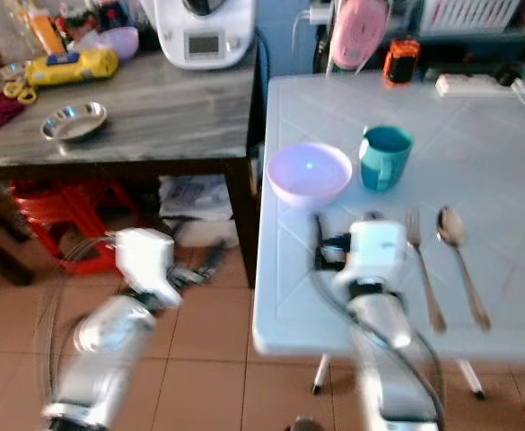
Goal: Setting the table
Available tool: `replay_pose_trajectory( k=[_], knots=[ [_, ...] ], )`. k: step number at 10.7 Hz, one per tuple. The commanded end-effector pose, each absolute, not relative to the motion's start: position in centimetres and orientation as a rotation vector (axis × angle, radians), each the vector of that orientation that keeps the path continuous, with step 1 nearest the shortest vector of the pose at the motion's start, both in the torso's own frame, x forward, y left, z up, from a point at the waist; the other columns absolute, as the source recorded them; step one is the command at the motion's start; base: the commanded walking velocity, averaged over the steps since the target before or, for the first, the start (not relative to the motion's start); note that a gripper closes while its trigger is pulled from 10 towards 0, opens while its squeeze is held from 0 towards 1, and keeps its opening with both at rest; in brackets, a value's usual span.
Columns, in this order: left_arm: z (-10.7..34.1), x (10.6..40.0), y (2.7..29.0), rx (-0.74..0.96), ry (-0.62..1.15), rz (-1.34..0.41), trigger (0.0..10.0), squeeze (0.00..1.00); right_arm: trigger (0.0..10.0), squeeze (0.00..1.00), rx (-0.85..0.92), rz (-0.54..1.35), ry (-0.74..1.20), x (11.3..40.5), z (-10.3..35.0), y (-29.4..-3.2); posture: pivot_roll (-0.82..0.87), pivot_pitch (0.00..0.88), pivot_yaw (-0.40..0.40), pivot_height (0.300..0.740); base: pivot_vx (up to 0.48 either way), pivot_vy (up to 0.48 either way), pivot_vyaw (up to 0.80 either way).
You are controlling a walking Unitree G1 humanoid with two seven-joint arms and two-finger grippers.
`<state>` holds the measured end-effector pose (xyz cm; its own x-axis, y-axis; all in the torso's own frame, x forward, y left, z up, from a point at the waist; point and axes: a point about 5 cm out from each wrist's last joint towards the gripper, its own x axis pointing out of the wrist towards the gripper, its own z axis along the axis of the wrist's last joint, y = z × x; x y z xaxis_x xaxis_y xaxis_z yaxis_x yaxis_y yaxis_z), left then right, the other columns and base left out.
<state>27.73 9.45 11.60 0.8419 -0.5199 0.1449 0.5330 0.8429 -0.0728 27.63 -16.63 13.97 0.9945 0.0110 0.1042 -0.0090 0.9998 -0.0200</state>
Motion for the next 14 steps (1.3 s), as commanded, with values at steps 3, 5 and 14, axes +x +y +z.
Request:
replay_pose_trajectory(
  k=[3, 5, 14],
  knots=[
    [11.3, 27.7, 10.9, -0.086, -0.105, -0.526, 10.0, 0.00, 10.0, 0.00, -0.027, 0.043, -0.122, 27.8, 14.3, -15.6, -0.19, 0.084, 0.075, 0.740, 0.000, 0.000, 0.00],
    [11.4, 27.7, 10.9, -0.076, -0.113, -0.530, 10.0, 0.00, 10.0, 0.00, -0.082, 0.029, -0.139, 28.0, 14.8, -15.6, -0.19, 0.087, 0.075, 0.740, 0.000, 0.000, 0.00],
    [11.1, 27.7, 9.6, -0.047, -0.103, -0.628, 10.0, 0.00, 10.0, 0.00, -0.452, 0.119, -0.053, 31.6, 17.3, -16.4, -0.20, 0.105, 0.079, 0.740, 0.000, 0.000, 0.00]
  ],
)
